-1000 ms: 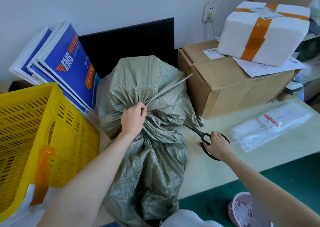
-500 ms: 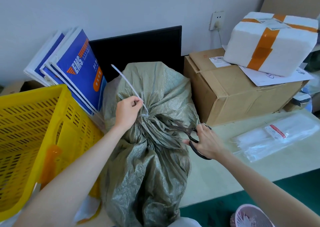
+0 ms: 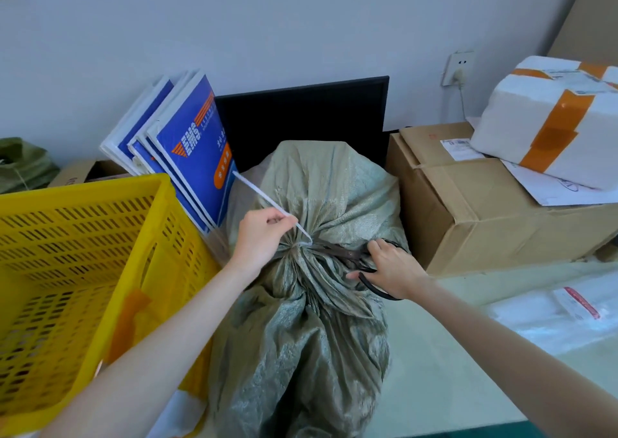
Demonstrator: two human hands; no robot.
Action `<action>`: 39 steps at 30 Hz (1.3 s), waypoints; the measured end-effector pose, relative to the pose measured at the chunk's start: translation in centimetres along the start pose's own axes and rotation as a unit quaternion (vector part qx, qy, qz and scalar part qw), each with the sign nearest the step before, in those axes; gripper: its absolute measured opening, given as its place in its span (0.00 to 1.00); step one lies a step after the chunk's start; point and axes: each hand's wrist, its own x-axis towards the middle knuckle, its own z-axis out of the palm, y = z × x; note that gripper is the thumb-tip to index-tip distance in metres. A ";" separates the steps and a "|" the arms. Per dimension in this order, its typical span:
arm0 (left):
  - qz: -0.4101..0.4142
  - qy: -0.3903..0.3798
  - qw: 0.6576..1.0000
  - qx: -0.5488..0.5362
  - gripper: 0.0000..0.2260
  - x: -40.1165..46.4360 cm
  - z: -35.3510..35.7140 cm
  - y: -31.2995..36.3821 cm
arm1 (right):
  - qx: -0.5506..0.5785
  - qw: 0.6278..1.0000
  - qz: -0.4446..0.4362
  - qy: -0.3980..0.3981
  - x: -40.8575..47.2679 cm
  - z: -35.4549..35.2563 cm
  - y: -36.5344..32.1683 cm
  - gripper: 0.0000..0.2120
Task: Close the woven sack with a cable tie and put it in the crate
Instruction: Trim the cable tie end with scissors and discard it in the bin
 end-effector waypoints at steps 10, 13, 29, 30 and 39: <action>-0.078 0.062 0.988 -0.117 0.04 -3.0 0.5 -1.4 | -0.021 0.999 -0.045 0.004 2.1 0.4 1.1 0.30; -0.091 0.085 0.982 -0.144 0.03 -3.6 1.0 -1.8 | -0.022 0.998 -0.050 0.011 2.1 0.6 1.7 0.31; -0.058 0.059 0.986 -0.146 0.05 -5.0 1.9 -1.6 | -0.028 0.997 -0.029 0.061 2.1 2.4 -0.1 0.32; -0.061 0.062 0.985 -0.149 0.05 -5.0 1.9 -1.6 | -0.032 0.997 -0.029 0.069 2.0 2.5 -0.2 0.33; -0.068 0.058 0.983 -0.163 0.05 -5.1 2.0 -1.2 | -0.083 0.985 -0.081 0.128 1.9 3.0 -0.8 0.31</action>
